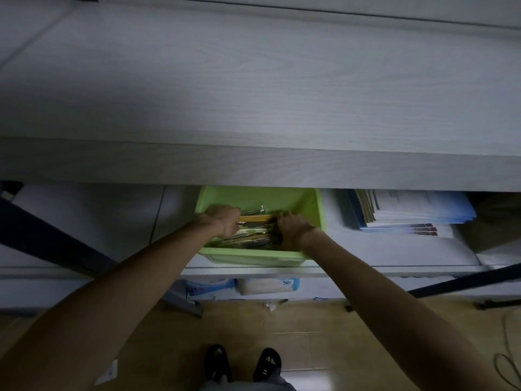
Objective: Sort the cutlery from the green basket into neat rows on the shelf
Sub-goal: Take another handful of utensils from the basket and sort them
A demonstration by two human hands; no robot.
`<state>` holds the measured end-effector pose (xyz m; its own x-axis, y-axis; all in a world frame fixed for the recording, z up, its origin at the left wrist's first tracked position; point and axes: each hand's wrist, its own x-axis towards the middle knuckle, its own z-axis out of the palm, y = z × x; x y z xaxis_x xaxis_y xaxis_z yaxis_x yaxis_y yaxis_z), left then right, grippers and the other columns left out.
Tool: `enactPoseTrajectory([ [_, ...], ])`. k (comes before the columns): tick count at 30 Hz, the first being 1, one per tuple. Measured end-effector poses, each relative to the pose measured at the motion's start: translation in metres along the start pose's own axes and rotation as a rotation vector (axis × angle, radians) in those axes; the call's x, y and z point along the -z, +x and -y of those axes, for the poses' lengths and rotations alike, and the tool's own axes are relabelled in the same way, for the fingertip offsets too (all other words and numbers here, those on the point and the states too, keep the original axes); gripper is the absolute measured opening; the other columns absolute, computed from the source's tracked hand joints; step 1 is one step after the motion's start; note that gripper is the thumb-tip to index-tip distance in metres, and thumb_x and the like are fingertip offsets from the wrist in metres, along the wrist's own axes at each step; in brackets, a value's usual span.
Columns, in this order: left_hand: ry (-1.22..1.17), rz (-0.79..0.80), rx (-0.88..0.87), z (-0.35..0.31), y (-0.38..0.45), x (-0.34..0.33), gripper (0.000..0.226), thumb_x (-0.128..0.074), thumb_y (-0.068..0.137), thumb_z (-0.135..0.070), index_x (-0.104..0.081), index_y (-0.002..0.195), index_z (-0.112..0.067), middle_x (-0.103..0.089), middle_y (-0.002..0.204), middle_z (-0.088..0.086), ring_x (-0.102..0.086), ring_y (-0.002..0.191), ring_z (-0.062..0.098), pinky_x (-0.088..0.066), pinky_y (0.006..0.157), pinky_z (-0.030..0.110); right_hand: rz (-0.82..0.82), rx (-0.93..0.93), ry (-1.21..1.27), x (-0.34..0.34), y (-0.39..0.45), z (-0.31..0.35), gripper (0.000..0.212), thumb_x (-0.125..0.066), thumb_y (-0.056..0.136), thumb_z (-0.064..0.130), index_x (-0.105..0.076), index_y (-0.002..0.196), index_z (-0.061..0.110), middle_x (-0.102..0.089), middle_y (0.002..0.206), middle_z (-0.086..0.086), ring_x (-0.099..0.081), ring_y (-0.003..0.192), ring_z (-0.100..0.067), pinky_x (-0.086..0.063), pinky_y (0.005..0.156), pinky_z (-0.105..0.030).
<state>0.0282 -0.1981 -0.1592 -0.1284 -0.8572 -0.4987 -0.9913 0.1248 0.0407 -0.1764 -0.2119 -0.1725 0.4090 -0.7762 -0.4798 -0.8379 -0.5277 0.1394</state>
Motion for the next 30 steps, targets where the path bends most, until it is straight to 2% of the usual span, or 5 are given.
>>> enactPoseTrajectory([
  [12,0.003,0.019,-0.060,0.003,-0.005,0.004,0.037,-0.071,0.090,-0.036,-0.058,0.121,-0.019,-0.064,0.110,0.004,-0.061,0.095,0.024,-0.054,0.079,0.036,0.032,0.002,0.018,0.006,-0.008,-0.002,0.036,-0.043,0.106,0.035,-0.051,0.130,0.011,-0.060,0.132,-0.011,-0.059,0.120,-0.027,-0.047,0.098,-0.037],
  [18,-0.024,0.037,-0.034,0.004,-0.004,0.002,0.038,-0.058,0.098,-0.034,-0.053,0.132,-0.018,-0.062,0.123,0.008,-0.061,0.108,0.028,-0.052,0.088,0.038,-0.012,0.018,0.010,0.005,-0.011,0.003,0.060,-0.055,0.096,0.054,-0.046,0.135,0.009,-0.059,0.132,-0.012,-0.060,0.118,-0.027,-0.051,0.094,-0.038],
  [21,0.040,-0.040,-0.014,-0.001,-0.006,-0.002,0.030,-0.053,0.102,-0.027,-0.052,0.129,-0.014,-0.063,0.120,0.010,-0.062,0.106,0.029,-0.045,0.076,0.033,-0.081,-0.038,0.031,0.010,-0.018,0.006,0.075,-0.053,0.095,0.058,-0.037,0.142,0.002,-0.057,0.129,-0.012,-0.061,0.112,-0.027,-0.052,0.087,-0.037],
  [25,0.063,-0.074,0.001,-0.005,-0.010,-0.006,0.024,-0.051,0.102,-0.018,-0.050,0.126,-0.013,-0.059,0.103,0.009,-0.053,0.087,0.025,-0.042,0.072,0.034,-0.168,-0.077,-0.037,0.016,-0.030,0.014,0.047,-0.051,0.093,0.056,-0.055,0.111,0.013,-0.062,0.098,-0.003,-0.055,0.072,-0.018,-0.048,0.068,-0.031],
  [30,0.099,-0.078,-0.025,-0.002,-0.014,0.001,0.021,-0.048,0.104,-0.021,-0.051,0.123,-0.012,-0.060,0.102,0.010,-0.049,0.085,0.025,-0.040,0.072,0.034,-0.100,-0.030,0.037,0.014,-0.030,0.011,0.075,-0.057,0.086,0.069,-0.044,0.130,0.010,-0.063,0.106,-0.004,-0.061,0.085,-0.021,-0.053,0.078,-0.034],
])
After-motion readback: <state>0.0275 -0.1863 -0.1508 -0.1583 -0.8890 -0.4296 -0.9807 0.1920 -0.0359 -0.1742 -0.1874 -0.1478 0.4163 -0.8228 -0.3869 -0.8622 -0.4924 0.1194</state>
